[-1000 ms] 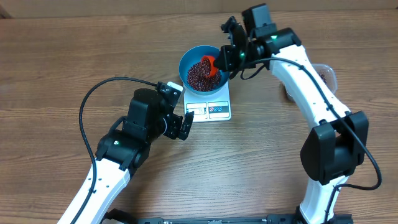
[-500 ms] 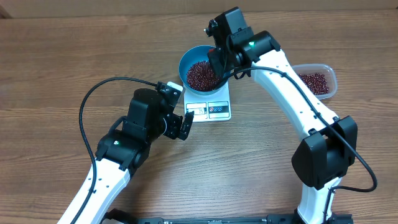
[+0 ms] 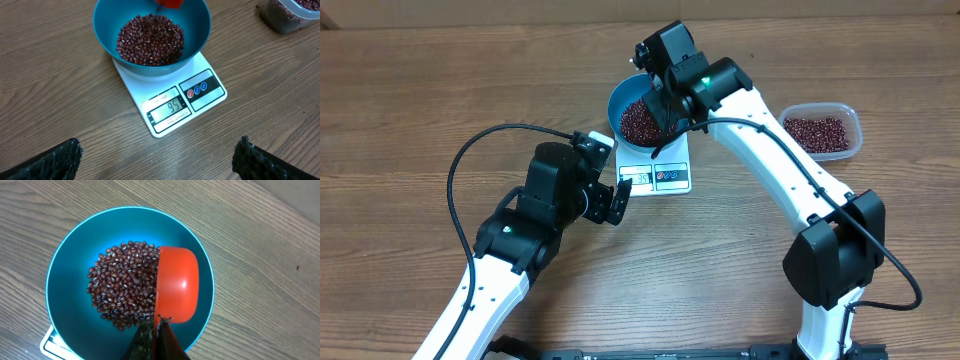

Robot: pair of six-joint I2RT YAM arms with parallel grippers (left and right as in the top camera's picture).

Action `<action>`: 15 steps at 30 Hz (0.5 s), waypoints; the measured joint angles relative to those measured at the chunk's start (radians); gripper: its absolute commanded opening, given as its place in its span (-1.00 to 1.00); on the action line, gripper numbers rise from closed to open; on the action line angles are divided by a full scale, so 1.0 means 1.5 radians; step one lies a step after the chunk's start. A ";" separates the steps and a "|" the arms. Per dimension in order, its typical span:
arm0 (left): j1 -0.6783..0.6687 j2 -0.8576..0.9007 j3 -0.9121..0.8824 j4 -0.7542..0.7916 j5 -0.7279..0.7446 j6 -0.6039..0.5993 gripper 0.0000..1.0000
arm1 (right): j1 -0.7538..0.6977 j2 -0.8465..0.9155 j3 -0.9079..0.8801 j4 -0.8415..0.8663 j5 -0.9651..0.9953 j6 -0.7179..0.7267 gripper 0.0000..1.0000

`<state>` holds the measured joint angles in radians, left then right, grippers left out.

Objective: Scoop item into bowl and weigh 150g on scale
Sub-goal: 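Tip the scoop to pour beans into the teal bowl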

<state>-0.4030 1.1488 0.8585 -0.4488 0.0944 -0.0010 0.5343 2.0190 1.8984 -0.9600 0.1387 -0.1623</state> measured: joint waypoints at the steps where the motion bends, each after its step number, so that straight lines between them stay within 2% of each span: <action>1: 0.000 0.000 0.000 0.000 0.000 0.000 0.99 | 0.002 0.000 0.000 0.001 0.000 -0.003 -0.93; 10: 0.000 0.000 0.000 0.000 0.000 0.000 0.99 | 0.002 0.000 0.000 0.004 0.004 -0.017 -0.93; 15: 0.000 0.000 0.000 0.000 0.000 0.000 0.99 | -0.014 -0.011 0.000 -0.006 -0.060 -0.017 -0.93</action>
<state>-0.4030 1.1484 0.8585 -0.4488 0.0944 -0.0010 0.5137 2.0022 1.8984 -0.9691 0.0483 -0.1875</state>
